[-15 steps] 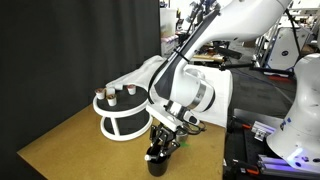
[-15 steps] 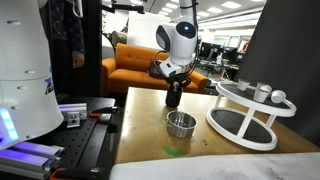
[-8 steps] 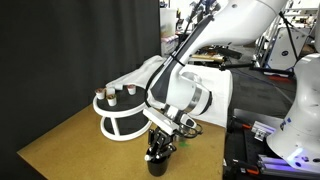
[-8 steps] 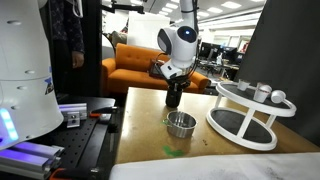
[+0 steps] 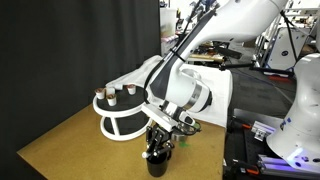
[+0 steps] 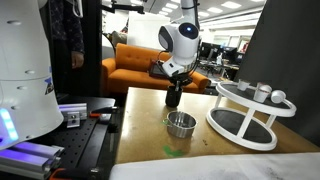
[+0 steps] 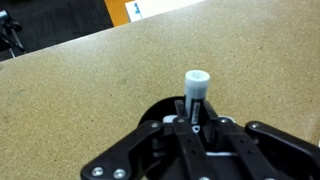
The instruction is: Put the marker on the table
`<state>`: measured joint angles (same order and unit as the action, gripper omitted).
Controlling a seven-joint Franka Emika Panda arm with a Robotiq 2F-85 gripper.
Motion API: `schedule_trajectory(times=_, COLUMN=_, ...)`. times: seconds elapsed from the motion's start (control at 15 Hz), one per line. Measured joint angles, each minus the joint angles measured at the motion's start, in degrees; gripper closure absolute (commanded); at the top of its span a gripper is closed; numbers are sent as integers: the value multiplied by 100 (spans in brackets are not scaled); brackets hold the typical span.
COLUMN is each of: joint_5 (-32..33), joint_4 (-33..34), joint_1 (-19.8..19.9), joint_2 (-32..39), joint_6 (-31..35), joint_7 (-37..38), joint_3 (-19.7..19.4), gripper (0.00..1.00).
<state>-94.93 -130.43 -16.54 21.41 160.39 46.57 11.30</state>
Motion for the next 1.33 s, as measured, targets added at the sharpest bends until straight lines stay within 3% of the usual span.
schedule_trajectory(times=0.47, joint_5=27, joint_4=-443, joint_1=-7, joint_2=-1431, joint_6=56, joint_7=-181, joint_3=80, gripper=95)
schedule_trajectory(times=0.67, joint_5=67, joint_4=-834, joint_1=-9, joint_2=-1974, joint_6=441, joint_7=-193, joint_3=148, gripper=95)
schedule_trajectory(times=0.93, joint_5=98, joint_4=-1387, joint_1=-6, joint_2=-2084, joint_6=931, joint_7=-193, joint_3=202, gripper=95)
schedule_trajectory(times=1.33, joint_5=46, joint_4=-2033, joint_1=68, joint_2=-2061, joint_6=1115, joint_7=-169, joint_3=161, gripper=95)
